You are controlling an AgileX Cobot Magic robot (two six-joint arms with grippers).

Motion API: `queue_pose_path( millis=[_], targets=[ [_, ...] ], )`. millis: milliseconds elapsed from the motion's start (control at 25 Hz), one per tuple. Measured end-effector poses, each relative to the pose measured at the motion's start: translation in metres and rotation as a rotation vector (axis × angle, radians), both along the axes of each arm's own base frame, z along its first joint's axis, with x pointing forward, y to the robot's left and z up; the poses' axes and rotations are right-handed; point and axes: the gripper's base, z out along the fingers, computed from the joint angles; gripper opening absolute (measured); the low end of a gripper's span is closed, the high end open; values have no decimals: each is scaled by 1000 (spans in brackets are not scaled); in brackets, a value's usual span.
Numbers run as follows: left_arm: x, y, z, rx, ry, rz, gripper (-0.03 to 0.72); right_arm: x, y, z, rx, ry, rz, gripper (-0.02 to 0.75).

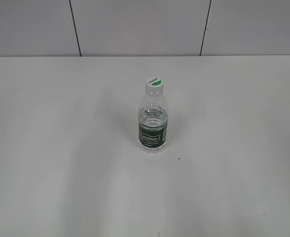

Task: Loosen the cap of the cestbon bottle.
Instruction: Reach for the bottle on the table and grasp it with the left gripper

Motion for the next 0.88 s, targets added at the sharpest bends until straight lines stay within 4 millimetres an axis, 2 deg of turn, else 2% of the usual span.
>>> queue_pose_path(
  millis=[480,640,880],
  targets=[
    [60,8,-18,6,-33,68,517,0,0,0,0,0,0,587],
    [87,0,-37,30,28,19,517,0,0,0,0,0,0,587],
    [116,-18,-65,74,53,-69,517,0,0,0,0,-1,0,587]
  ],
)
